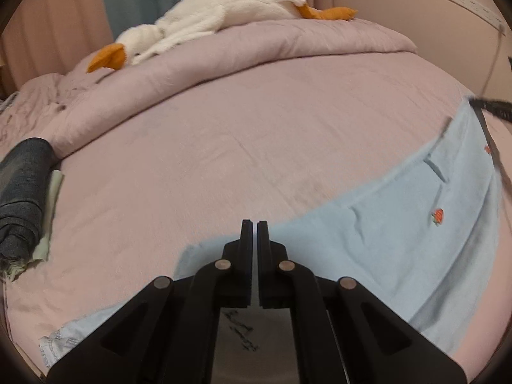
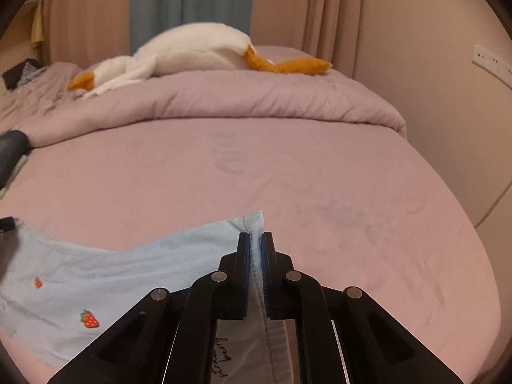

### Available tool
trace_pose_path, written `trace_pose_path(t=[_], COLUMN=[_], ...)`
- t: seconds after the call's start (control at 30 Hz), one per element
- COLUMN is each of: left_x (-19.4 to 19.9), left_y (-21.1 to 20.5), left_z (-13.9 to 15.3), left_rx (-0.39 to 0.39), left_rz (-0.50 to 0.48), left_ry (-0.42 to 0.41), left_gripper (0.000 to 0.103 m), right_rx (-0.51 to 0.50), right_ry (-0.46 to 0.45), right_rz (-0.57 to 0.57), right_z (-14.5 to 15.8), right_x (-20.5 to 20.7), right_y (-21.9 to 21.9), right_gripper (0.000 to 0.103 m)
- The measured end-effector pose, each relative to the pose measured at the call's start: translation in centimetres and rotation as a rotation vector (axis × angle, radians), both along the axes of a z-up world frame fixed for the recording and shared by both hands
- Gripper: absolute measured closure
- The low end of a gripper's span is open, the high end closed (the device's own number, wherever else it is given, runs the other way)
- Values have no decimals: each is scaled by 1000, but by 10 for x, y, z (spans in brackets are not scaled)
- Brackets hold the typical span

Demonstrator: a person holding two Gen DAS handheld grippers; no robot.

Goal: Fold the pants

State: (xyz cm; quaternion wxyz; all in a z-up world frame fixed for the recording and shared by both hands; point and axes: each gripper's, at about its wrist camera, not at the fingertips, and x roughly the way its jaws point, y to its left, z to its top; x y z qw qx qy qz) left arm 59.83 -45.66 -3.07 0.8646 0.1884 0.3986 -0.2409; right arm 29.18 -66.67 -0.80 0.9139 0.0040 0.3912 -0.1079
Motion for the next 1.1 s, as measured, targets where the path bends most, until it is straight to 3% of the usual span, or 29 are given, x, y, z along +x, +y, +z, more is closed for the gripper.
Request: trace_pose_path(t=[0.1,0.17,0.23,0.33,0.4,0.47,0.57,0.63,0.83,1.0,1.03,1.07,1.1], left_x=[-21,-42,-69,-115,-148,-195,-236,-258,-314,-349,-354,-359,-366], left_y=[17,44,72,112,140,175,199,210,242,274,277,279,282], left_z=[0,3,8,12,5,-17,-33,-41,-49,-49,-49,-48,-46], left_rx=[27,-8,-17,-61,-81,-90,-78,-66,-77,-170,-181,-186,-189], left_rz=[58,81,83,52,44,44,50,44,8,41,42,42,41], left_ry=[-44,-32,-53,-30,5,43,104,132,145,180,180,180,180], left_gripper=[99,99,99,98,98,98,98,98,97,97,97,97,97], right_rx=[-75,-51,-87,-152,-30,69,53,-2,-92,-114,-108,-114,-142], right_ry=[145,234,216,127,61,57,141,208,367,444,465,474,478], right_rz=[-49,-68,-118,-109,71,295,567,660,800,849,856,862,877], right_z=[-36,-54,-45,-16,4,11,3,-9,-42,-52,-52,-52,-52], right_x=[25,33,31,22,18,19,32,42,69,88,90,91,89], right_y=[0,-2,4,25,54,93,160,191,229,226,228,232,236], right_gripper=[96,83,75,74,74,74,74,74,74,74,76,87,91])
